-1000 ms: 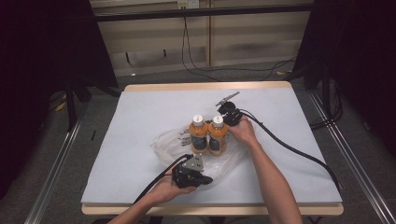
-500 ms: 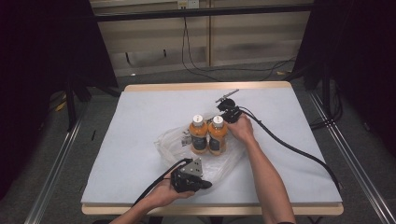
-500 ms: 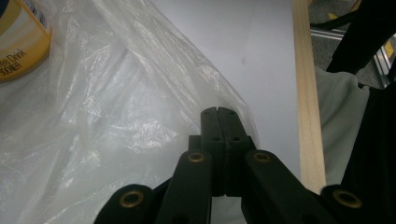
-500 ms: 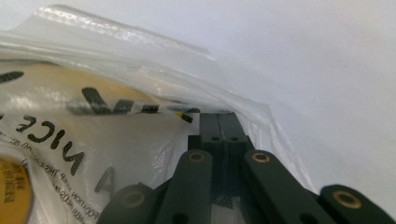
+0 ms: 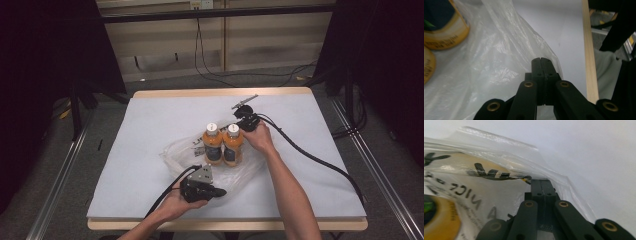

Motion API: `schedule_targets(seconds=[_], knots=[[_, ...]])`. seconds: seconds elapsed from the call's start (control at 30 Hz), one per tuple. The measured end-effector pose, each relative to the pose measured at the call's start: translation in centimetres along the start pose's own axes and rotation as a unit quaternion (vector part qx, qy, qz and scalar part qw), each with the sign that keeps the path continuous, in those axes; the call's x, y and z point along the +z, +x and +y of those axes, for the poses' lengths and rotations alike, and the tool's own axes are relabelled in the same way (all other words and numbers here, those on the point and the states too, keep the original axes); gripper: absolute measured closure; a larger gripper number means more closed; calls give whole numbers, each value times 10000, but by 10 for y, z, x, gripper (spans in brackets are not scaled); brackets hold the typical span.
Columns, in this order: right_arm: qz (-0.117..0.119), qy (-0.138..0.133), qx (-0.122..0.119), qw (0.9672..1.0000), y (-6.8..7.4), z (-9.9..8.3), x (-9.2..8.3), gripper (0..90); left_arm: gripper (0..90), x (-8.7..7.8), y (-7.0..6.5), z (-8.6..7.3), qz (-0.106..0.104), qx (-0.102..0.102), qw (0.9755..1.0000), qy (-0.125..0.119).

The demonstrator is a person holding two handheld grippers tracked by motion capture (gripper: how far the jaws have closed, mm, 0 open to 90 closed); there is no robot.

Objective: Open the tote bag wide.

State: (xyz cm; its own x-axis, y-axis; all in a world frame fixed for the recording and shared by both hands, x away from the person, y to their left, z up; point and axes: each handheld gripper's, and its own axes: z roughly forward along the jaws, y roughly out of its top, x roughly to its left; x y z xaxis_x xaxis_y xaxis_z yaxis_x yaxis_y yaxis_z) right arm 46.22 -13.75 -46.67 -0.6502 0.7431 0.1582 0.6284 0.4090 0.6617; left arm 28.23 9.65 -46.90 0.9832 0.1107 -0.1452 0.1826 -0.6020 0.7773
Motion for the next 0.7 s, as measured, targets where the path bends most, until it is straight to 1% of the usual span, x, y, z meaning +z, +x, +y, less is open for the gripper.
schedule_targets(seconds=[0.03, 0.07, 0.1, 0.13, 0.17, 0.2, 0.27, 0.3, 0.37, 0.4, 0.43, 0.47, 0.5, 0.53, 0.57, 0.6, 0.63, 0.67, 0.7], knots=[[26, -67, -7, 10000, 0, 0, -5, 900, 890, -2, 1, 0, 40, -27, 10000, -86], [76, -191, 32, 9998, -1, 0, -9, 900, 883, -5, 2, 1, 84, -54, 9999, -132], [153, -277, 47, 9995, -1, -1, -14, 900, 879, -7, 3, 1, 116, -79, 9996, -243], [245, -344, 77, 9991, -2, -1, -18, 900, 865, -9, 3, 2, 248, -52, 9992, -298], [295, -369, 35, 9989, -2, -2, -22, 900, 860, -12, 4, 3, 268, -84, 9988, -394], [269, -359, 2, 9990, -2, -3, -26, 900, 858, -14, 6, 3, 259, -157, 9984, -468], [282, -396, 8, 9988, -2, -5, -33, 900, 837, -18, 10, 4, 341, -204, 9977, -557], [345, -492, 7, 9982, -3, -7, -37, 900, 831, -21, 11, 5, 355, -229, 9972, -613], [385, -564, -45, 9977, -1, -10, -43, 900, 824, -25, 14, 4, 403, -261, 9968, -642], [350, -569, -78, 9977, 0, -11, -46, 900, 813, -26, 15, 4, 429, -326, 9962, -686], [335, -594, -131, 9976, 0, -14, -49, 900, 786, -27, 16, 4, 461, -296, 9962, -684], [336, -609, -173, 9974, 1, -15, -51, 900, 770, -28, 17, 4, 470, -346, 9955, -742], [307, -627, -198, 9974, 2, -17, -54, 900, 731, -30, 18, 4, 560, -343, 9954, -702], [284, -636, -221, 9973, 3, -19, -58, 900, 682, -32, 19, 5, 614, -338, 9950, -715], [227, -656, -241, 9973, 4, -21, -61, 900, 669, -34, 20, 5, 612, -356, 9946, -760], [212, -716, -242, 9969, 5, -24, -65, 900, 655, -35, 20, 5, 650, -391, 9936, -842], [249, -770, -246, 9964, 5, -28, -68, 900, 625, -37, 20, 5, 711, -401, 9931, -838], [243, -817, -280, 9960, 6, -30, -71, 900, 599, -39, 21, 5, 746, -379, 9927, -864], [205, -883, -251, 9956, 7, -33, -74, 900, 569, -41, 21, 4, 811, -349, 9922, -885]])
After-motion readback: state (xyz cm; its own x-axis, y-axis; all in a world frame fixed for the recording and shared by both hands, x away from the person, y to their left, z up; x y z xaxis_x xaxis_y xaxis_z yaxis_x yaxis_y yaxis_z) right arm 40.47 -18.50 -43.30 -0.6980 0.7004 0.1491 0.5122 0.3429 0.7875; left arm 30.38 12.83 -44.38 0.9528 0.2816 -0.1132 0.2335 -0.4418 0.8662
